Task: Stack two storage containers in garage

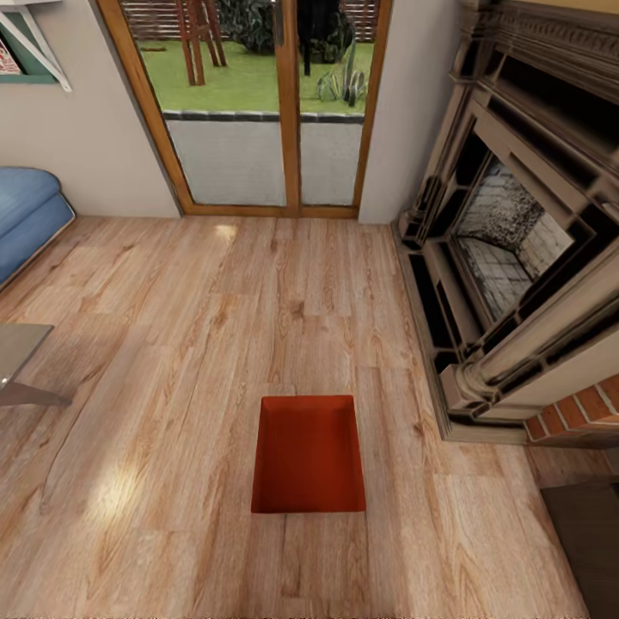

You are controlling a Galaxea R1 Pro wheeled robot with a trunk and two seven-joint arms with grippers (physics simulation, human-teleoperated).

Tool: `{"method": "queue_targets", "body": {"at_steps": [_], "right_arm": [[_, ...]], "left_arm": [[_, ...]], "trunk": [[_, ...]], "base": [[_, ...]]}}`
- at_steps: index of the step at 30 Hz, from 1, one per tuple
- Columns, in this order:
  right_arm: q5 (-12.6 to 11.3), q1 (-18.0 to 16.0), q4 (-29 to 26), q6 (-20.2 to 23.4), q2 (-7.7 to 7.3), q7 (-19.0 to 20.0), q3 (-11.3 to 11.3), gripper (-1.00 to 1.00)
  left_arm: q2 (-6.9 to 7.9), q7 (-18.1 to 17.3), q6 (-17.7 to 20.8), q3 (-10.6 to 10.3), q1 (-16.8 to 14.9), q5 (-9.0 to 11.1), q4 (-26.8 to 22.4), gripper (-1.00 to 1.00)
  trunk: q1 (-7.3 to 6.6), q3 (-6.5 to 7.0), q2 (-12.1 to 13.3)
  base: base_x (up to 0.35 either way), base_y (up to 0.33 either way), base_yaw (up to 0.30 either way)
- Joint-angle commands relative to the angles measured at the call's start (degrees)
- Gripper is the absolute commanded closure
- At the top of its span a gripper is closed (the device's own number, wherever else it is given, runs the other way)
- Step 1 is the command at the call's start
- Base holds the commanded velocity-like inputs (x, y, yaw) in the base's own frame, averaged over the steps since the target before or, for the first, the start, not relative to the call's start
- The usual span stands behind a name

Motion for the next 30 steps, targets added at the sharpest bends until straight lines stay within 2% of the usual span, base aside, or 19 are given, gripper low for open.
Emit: {"method": "queue_targets", "body": {"at_steps": [1,18,30], "right_arm": [[-0.59,-0.04,0.12,-0.28,-0.01,-0.06,0.49,-1.00],[-0.52,-0.04,0.12,-0.28,0.02,-0.07,0.49,-1.00],[0.11,-0.04,0.12,-0.53,0.02,0.35,0.50,-1.00]], "left_arm": [[0.02,-0.21,0.26,0.35,-0.02,0.12,0.00,-1.00],[0.02,-0.22,0.26,0.35,-0.02,0.12,0.00,-1.00],[0.01,-0.19,0.26,0.35,-0.02,0.12,0.00,-1.00]], "trunk": [[0.00,-0.13,-0.02],[0.00,-1.69,-0.02],[0.00,-1.81,-0.02]], "base": [[0.000,0.000,0.000],[0.000,0.000,0.000],[0.000,0.000,0.000]]}}
